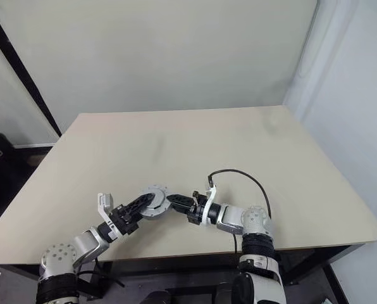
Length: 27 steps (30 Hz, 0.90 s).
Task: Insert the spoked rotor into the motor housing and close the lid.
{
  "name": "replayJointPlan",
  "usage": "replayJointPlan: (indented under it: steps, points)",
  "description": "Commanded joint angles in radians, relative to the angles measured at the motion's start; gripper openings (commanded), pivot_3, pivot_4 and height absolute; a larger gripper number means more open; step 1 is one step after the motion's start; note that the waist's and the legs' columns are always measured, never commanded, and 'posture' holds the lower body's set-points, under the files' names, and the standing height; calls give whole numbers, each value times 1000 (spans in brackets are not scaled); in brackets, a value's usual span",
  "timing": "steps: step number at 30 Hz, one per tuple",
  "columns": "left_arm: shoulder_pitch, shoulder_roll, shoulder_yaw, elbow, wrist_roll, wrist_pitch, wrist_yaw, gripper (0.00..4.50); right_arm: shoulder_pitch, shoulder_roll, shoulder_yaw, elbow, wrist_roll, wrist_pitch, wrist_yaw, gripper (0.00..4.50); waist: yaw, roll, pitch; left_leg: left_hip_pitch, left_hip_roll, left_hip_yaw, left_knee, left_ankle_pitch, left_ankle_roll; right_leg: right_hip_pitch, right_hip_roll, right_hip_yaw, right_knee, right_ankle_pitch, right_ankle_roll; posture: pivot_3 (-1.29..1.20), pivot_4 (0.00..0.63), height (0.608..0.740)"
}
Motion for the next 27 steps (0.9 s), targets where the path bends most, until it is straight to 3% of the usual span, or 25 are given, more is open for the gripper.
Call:
replayJointPlan:
  steps: [1,5,6,13,20,27]
  points:
    - [-16,-16,-27,-26,-4,-16,-2,2015,-16,8,57,-75,44,-24,69,2945,0,0,0,0,0,0,0,0,0,0,0,0,0,0,0,0,0,740]
    - [-18,-31,-12,-29,-3,-66,-2,2014,-4,1,104,-95,-4,-117,53,4398,0,0,0,0,0,0,0,0,0,0,0,0,0,0,0,0,0,740]
    - [-18,-32,-11,-33,1,-79,-2,2012,1,-8,125,-102,-21,-152,58,4500,0,0,0,0,0,0,0,0,0,0,0,0,0,0,0,0,0,740]
    - [-25,-22,47,-105,60,-296,19,2010,81,-90,346,-206,-259,-615,146,4500,0,-1,0,0,0,0,0,0,0,0,0,0,0,0,0,0,0,740]
    - [-35,48,74,-113,299,-651,82,2008,157,-244,591,-248,-558,-1100,254,4500,0,-3,1,1,0,1,0,0,-1,0,0,0,0,0,0,0,0,740]
    - [-49,106,108,66,451,-877,114,2005,214,-302,681,-240,-685,-1305,251,4500,15,-7,1,1,-1,1,1,0,-1,2,-1,1,-1,0,0,0,0,740]
